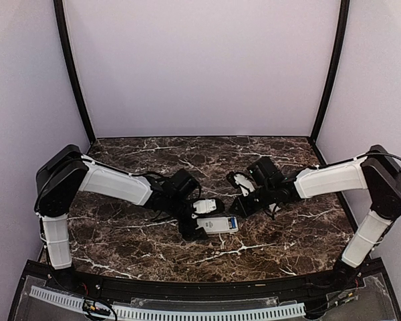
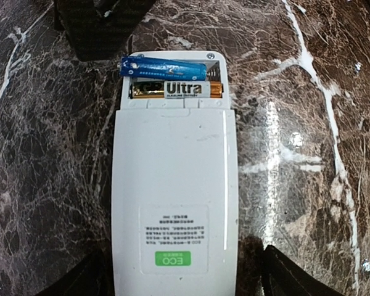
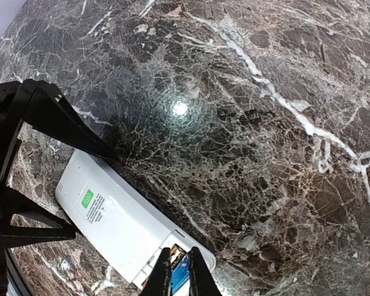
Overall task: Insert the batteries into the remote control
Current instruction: Place the battery in the remote control without the battery cover, then load the battery into the remote control without the battery cover.
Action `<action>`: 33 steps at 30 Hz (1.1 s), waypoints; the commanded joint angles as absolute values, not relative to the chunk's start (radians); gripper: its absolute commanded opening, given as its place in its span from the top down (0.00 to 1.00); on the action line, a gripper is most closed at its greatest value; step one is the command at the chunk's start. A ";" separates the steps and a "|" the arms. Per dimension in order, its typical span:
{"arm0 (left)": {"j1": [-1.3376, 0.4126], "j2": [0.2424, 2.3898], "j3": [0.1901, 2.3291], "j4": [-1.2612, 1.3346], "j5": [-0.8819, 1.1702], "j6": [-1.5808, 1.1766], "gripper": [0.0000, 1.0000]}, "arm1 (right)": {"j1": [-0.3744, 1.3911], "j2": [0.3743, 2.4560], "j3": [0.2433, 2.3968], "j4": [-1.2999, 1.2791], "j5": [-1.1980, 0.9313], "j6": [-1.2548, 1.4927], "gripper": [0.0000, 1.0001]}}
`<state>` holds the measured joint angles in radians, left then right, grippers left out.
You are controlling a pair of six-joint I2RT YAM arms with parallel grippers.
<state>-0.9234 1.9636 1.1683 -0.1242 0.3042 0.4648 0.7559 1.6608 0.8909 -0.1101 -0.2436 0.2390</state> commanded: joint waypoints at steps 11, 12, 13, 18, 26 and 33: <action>-0.928 2.014 1.195 -0.175 0.355 0.492 0.32 | 0.742 1.723 0.898 -0.087 -0.266 0.207 0.91; -0.928 2.016 1.195 -0.174 0.356 0.492 0.35 | 0.742 1.725 0.899 -0.087 -0.265 0.206 0.91; -0.928 2.017 1.196 -0.175 0.358 0.493 0.37 | 0.742 1.727 0.901 -0.087 -0.265 0.205 0.91; -0.927 2.020 1.197 -0.182 0.361 0.493 0.47 | 0.742 1.726 0.905 -0.097 -0.269 0.202 0.91; -0.928 2.027 1.204 -0.197 0.360 0.492 0.60 | 0.742 1.699 0.908 -0.113 -0.269 0.199 0.91; -0.927 2.029 1.207 -0.199 0.341 0.490 0.61 | 0.742 1.703 0.879 -0.095 -0.280 0.205 0.92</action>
